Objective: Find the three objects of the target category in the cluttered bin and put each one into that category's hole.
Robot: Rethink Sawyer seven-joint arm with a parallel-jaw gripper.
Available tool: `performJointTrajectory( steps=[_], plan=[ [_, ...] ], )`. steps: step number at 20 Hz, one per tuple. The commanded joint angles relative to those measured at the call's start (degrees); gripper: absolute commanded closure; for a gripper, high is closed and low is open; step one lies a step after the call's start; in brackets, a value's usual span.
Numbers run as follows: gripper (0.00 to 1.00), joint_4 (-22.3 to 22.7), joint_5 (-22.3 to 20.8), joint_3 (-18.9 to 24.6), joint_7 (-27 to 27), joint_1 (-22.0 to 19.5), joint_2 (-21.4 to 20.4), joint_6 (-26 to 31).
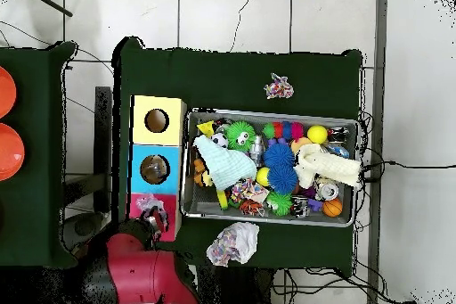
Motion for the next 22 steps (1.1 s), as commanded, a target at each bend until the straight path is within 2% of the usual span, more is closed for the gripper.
performJointTrajectory(
  steps=[1, 12, 22],
  plan=[
    [1.0, -3.8, 3.5, -0.3, 15.0, 0.5, 2.5, 5.2],
    [1.0, -7.1, 4.9, -3.2, 14.9, 3.2, 2.7, 11.5],
    [1.0, -9.3, 5.4, -3.6, 15.5, 3.7, 3.2, 13.0]
  ],
)
